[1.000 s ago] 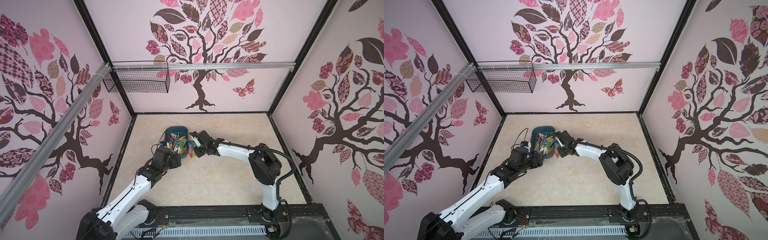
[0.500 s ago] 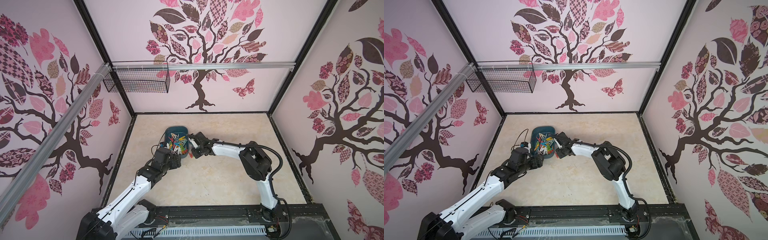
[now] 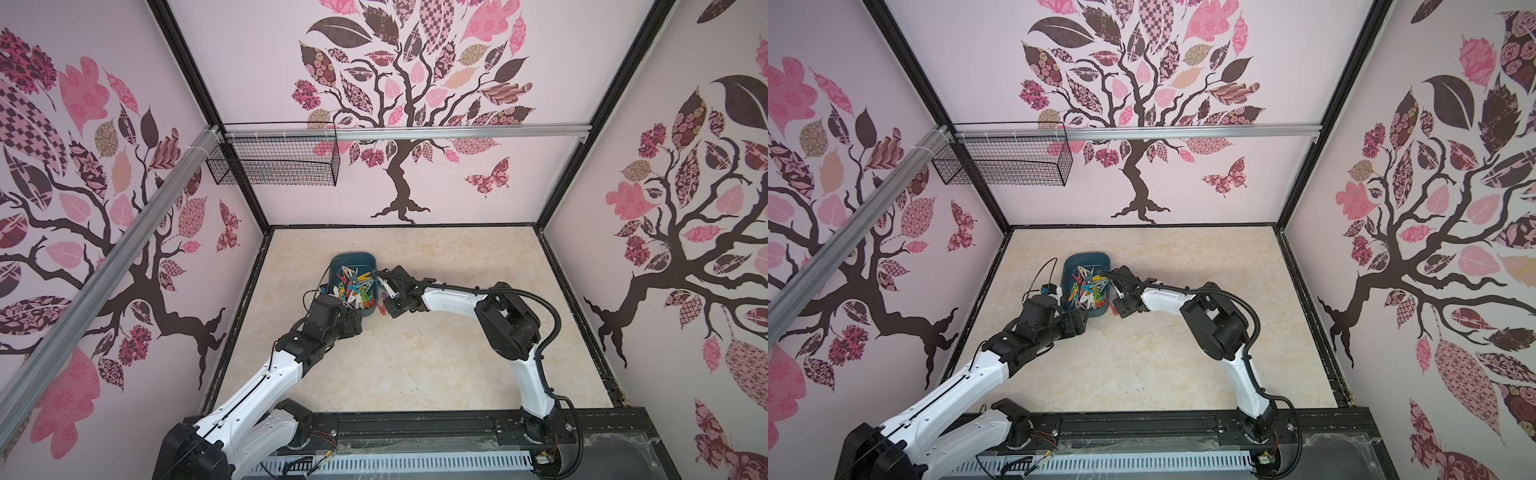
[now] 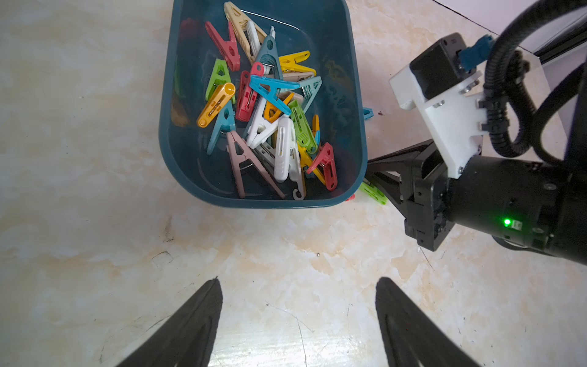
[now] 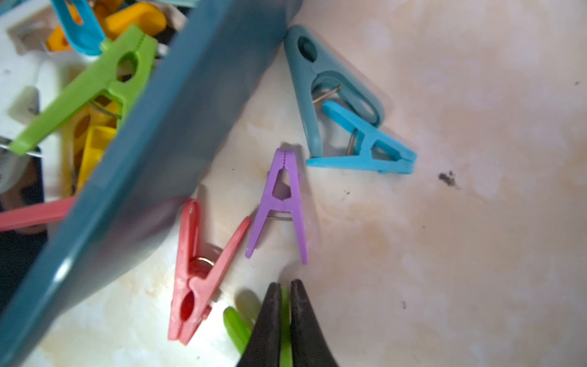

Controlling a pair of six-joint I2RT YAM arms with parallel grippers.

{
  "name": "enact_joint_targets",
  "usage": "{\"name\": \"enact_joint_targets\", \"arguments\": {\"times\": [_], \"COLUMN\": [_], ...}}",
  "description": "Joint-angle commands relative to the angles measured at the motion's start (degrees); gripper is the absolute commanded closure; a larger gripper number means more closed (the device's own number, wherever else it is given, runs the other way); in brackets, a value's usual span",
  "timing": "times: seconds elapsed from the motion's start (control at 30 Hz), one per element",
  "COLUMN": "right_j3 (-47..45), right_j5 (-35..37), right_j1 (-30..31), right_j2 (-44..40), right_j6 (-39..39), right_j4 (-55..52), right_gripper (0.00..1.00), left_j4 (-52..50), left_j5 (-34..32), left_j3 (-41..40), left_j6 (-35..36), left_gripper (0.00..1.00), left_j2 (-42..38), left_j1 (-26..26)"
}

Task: Put the clothespins into the storage box
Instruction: Pick up the clothespin from the center of the board, then place the clothespin in the storage box.

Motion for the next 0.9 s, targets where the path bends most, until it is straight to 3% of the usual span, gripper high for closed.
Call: {"name": "enact_joint_targets", "arguments": {"times": [0.0,0.13,0.27,0.43,0.63,0.7,0.77,0.87], "right_j3": [-2.4,-6.0,-5.7,-1.3,14.2,19.4,24.8,26.8], "right_j5": [2.0,-0.8,-6.8,-15.6,-10.9,-9.6,-7.2,-2.9], "right_j1": [0.1,0.1,0.3,0.3,0.7,0.9,1.0,1.0], "right_j2": [-8.0,-15.4,-17.6,-12.2,0.5,3.8,6.3,5.6], "right_j6": [3.6,8.7,14.8,23.2,22.9,21.0,19.2,16.6], "right_j4": [-3.0,-3.2,0.8,13.3,10.2,7.8,3.0,-1.2], "right_gripper": [0.9,0.92,0.92,0.92,0.88,0.81,0.66,0.57], "left_j4": [-1.8,-3.8,-3.7,-3.3,-4.8,-4.8,-4.8,-4.8], "left_j5": [-2.2,-2.2,1.9,2.0,1.1,0.8,0.8,0.9], "left_j3": [1.9,2.8,0.9,-0.5,-0.7,-0.9,-1.0,-1.1], "left_j6": [0.2,-1.0,-5.3,-5.9,-5.2,-5.1,-5.0,-5.1], "left_gripper": [0.2,0.18,0.19,0.2,0.2,0.2,0.2,0.2], "left_j2": [-1.5,-1.8,-1.2,-1.9,-3.6,-4.1,-4.1,-4.2], "left_j1": [-0.1,1.5,5.6,6.2,6.4,6.4,6.5,6.5]}}
